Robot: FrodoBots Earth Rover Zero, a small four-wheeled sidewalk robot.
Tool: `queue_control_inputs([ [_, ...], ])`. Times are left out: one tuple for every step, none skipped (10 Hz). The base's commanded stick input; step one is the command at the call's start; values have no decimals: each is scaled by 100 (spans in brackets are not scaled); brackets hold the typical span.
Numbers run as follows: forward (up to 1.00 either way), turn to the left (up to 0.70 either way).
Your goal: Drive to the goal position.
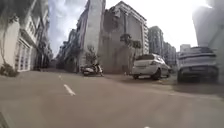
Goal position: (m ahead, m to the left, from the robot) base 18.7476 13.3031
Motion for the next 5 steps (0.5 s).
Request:
queue_control_inputs([
  [85, 0],
  [85, 0],
  [85, 0],
  [85, 0],
  [85, 0],
])
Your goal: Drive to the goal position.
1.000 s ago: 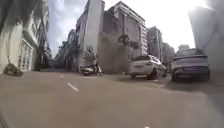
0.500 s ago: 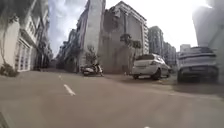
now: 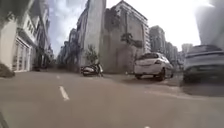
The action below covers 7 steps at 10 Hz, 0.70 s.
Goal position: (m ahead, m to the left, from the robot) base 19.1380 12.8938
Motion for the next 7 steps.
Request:
queue_control_inputs([
  [85, 0],
  [85, 0],
  [85, 0],
  [85, 0],
  [85, 0],
  [85, 0],
  [85, 0],
])
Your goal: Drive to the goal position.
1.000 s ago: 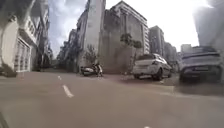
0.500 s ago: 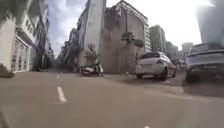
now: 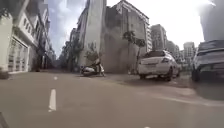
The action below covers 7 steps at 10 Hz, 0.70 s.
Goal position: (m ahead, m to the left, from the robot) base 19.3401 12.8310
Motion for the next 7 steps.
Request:
queue_control_inputs([
  [85, 0],
  [85, 0],
  [85, 0],
  [85, 0],
  [85, 0],
  [85, 0],
  [85, 0],
])
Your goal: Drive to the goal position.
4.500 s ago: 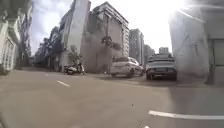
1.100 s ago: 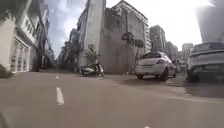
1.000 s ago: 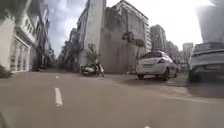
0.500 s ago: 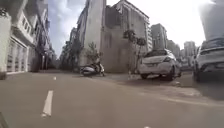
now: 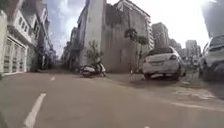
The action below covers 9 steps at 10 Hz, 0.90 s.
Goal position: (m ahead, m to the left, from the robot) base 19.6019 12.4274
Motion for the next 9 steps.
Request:
queue_control_inputs([
  [85, 0],
  [85, 0],
  [85, 0],
  [85, 23],
  [85, 34],
  [85, 34],
  [85, 34],
  [85, 34],
  [85, 34],
])
